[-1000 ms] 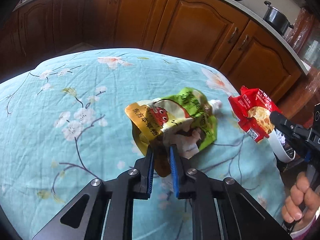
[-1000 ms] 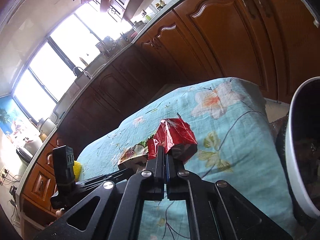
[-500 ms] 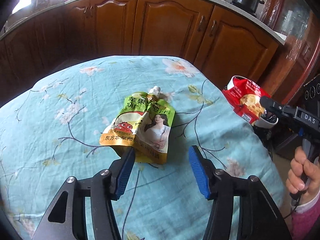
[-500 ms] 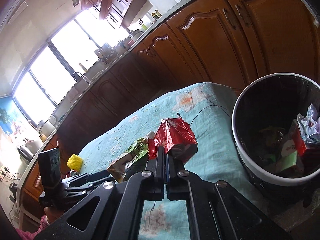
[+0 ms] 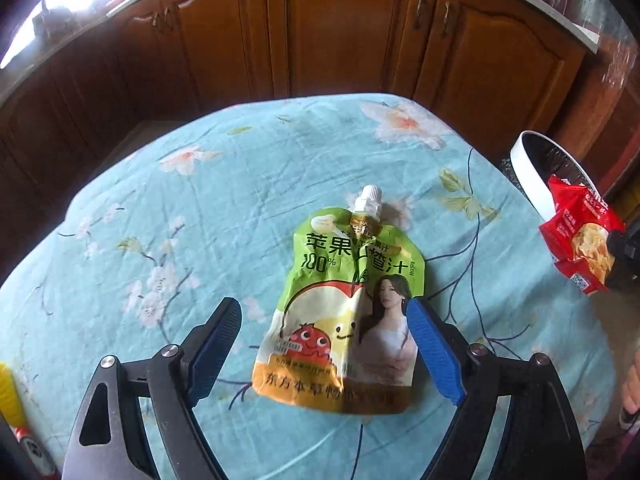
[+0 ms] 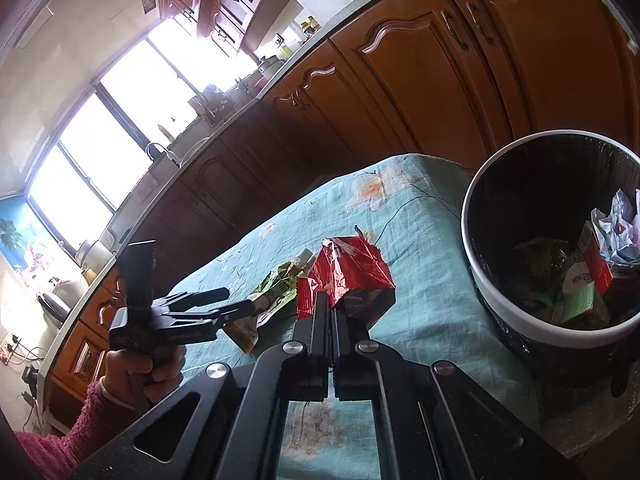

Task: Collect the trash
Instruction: 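Grasp the green juice pouch with the left tool while the right tool grasps the red chip bag, then carry the juice pouch and red chip bag over the bin and release both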

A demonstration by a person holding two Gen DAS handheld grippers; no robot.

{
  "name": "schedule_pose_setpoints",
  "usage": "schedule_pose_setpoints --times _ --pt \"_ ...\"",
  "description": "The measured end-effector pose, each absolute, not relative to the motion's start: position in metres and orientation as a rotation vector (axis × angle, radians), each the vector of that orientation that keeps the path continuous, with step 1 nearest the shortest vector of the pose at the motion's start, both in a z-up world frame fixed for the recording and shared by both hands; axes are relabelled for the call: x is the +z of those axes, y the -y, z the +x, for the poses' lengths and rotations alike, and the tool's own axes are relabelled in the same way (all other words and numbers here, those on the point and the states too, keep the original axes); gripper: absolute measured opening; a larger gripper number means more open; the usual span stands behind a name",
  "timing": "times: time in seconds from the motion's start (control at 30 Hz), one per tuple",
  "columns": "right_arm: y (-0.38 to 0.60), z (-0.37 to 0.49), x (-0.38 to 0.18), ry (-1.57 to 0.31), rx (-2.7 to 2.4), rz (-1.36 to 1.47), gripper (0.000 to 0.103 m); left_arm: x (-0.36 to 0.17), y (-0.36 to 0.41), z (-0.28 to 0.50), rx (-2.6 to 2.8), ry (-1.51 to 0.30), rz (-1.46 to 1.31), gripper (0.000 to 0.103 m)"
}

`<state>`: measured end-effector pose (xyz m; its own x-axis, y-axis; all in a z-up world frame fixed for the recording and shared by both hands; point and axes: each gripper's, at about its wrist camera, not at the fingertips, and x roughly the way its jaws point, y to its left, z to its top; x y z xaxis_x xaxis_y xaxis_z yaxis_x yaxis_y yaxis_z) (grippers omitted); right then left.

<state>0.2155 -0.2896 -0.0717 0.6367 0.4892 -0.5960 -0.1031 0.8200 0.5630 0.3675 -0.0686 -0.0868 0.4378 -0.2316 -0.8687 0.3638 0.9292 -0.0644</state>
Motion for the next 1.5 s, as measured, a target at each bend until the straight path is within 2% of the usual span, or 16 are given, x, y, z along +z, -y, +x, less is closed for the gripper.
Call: schedule_pose_setpoints --times 0.13,0.2,0.27,0.37,0.87,1.5 --pt "0.287 0.216 -0.073 -0.821 0.358 0.515 0.001 -0.109 0.075 0.386 -0.413 -1.112 0.098 0.082" --pt "0.288 0.216 -0.072 -0.820 0.352 0.511 0.001 -0.109 0.077 0.385 -0.414 -1.083 0.096 0.068" --pt "0.291 0.214 -0.072 -0.815 0.339 0.508 0.001 -0.107 0.076 0.382 -0.427 -1.071 0.064 0.043" --pt "0.295 0.211 -0.071 -0.809 0.328 0.507 0.001 -0.100 0.071 0.371 -0.446 -1.061 0.003 0.036" --pt "0.325 0.178 -0.065 -0.785 0.257 0.485 0.001 -0.053 0.133 0.283 -0.449 -0.912 -0.004 0.034" --pt "0.366 0.146 -0.044 -0.737 0.139 0.397 0.001 -0.046 0.201 0.265 -0.545 -0.892 0.020 0.034"
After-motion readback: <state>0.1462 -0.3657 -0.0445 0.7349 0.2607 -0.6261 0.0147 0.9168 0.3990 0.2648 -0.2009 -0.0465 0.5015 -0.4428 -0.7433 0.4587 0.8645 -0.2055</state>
